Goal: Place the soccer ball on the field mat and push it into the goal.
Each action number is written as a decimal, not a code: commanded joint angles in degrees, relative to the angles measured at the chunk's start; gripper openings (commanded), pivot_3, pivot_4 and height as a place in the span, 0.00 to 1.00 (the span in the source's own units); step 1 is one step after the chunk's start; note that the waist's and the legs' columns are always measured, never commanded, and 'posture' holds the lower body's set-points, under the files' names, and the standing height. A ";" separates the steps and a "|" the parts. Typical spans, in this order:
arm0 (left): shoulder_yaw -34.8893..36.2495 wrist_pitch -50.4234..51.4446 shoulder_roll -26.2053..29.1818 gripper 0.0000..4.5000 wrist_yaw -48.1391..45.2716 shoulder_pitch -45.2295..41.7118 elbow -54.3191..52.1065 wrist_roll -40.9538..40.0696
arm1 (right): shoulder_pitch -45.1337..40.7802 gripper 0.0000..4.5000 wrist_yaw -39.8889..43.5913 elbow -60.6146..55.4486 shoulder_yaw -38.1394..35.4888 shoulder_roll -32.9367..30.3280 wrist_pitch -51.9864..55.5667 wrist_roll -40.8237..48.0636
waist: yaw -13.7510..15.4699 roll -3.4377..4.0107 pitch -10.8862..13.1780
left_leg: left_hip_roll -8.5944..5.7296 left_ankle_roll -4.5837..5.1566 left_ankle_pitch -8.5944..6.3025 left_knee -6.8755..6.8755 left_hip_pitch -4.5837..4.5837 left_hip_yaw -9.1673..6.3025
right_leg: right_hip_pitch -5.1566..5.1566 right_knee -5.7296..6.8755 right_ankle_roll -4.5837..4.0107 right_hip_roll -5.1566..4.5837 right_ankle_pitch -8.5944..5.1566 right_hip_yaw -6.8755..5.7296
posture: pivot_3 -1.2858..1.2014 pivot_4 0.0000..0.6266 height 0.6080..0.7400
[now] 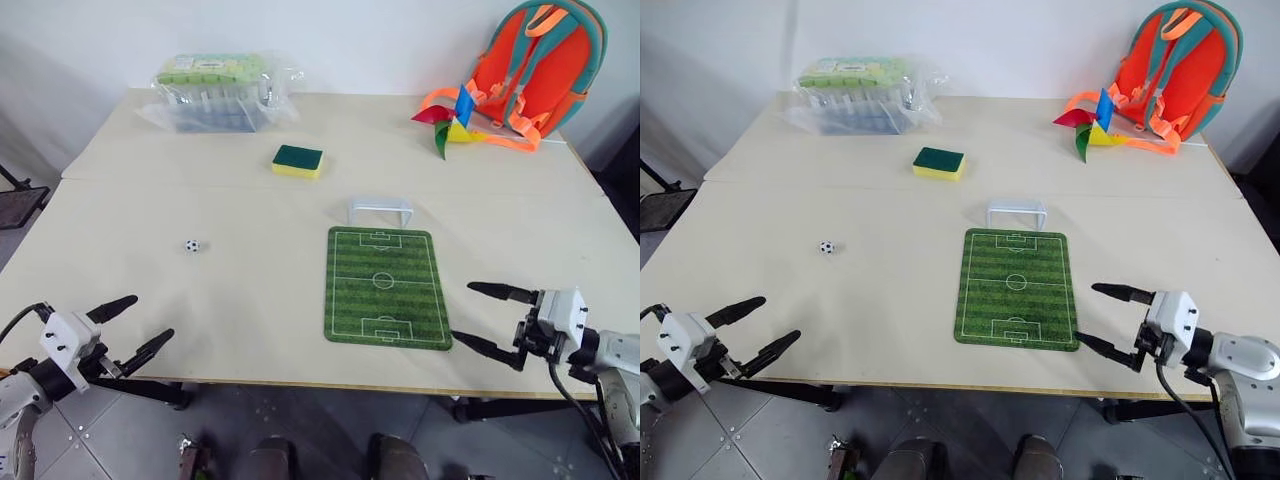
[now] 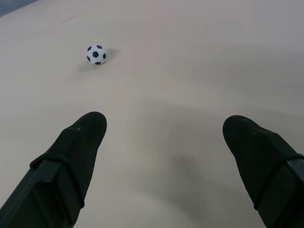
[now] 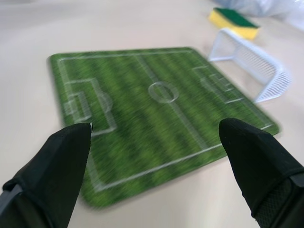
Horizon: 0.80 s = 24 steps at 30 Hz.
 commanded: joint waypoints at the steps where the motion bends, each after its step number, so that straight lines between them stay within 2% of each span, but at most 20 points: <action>1: 1.12 -0.79 0.98 1.00 -0.18 -0.08 0.14 -0.48 | 1.12 1.00 3.87 -0.40 -2.47 -1.90 -1.67 2.68 | 0.00 0.00 0.00 | 0.01 0.00 0.00 0.00 0.00 0.01 | 0.00 0.00 0.00 0.01 0.00 0.01 | 0.52 0.24 1.00; 4: 1.04 4.56 2.52 1.00 1.75 -0.16 2.61 0.47 | 0.61 1.00 3.57 -2.10 -2.41 -0.49 -0.04 5.23 | -0.08 0.00 0.00 | 0.10 -0.03 -0.02 0.00 0.02 0.04 | -0.01 -0.01 -0.03 0.10 0.02 0.05 | 0.52 0.24 1.00; 5: 1.96 7.63 2.50 1.00 1.50 0.10 2.89 -1.82 | 0.73 1.00 2.42 -3.69 -2.19 -0.02 1.62 6.25 | -0.16 0.00 0.00 | 0.17 -0.06 -0.04 0.00 0.05 0.07 | -0.02 -0.01 -0.06 0.18 0.03 0.08 | 0.52 0.24 1.00; 8: 6.73 10.01 -0.03 1.00 3.33 -0.28 3.67 -7.43 | 1.13 1.00 -0.87 -8.99 -2.15 2.19 5.92 10.64 | -0.22 0.01 0.01 | 0.49 -0.21 -0.14 0.02 0.07 0.20 | -0.13 -0.03 -0.17 0.47 0.07 0.22 | 0.52 0.24 1.00; 15: 12.09 8.72 -7.18 1.00 10.98 1.06 4.42 -9.06 | -1.56 1.00 -8.13 -13.18 -3.89 9.15 4.62 13.47 | -0.03 0.00 0.00 | 0.65 -0.32 -0.20 0.08 0.09 0.30 | -0.16 -0.03 -0.31 0.67 0.08 0.29 | 0.52 0.24 1.00; 20: 9.71 9.33 -9.35 1.00 11.46 2.06 0.56 -8.23 | -1.95 1.00 -9.65 -14.01 -3.92 9.97 4.81 12.47 | 0.31 -0.03 -0.02 | 0.68 -0.33 -0.22 0.07 0.07 0.35 | -0.22 -0.02 -0.33 0.71 0.09 0.31 | 0.52 0.24 1.00; 24: 5.08 12.08 -8.80 1.00 14.81 -4.83 -1.50 -7.09 | -2.12 1.00 -8.93 -13.34 -3.45 9.09 4.29 11.65 | 1.67 -0.03 -0.02 | 0.68 -0.32 -0.21 0.20 0.07 0.37 | -0.21 0.02 -0.38 0.70 0.12 0.34 | 0.52 0.24 1.00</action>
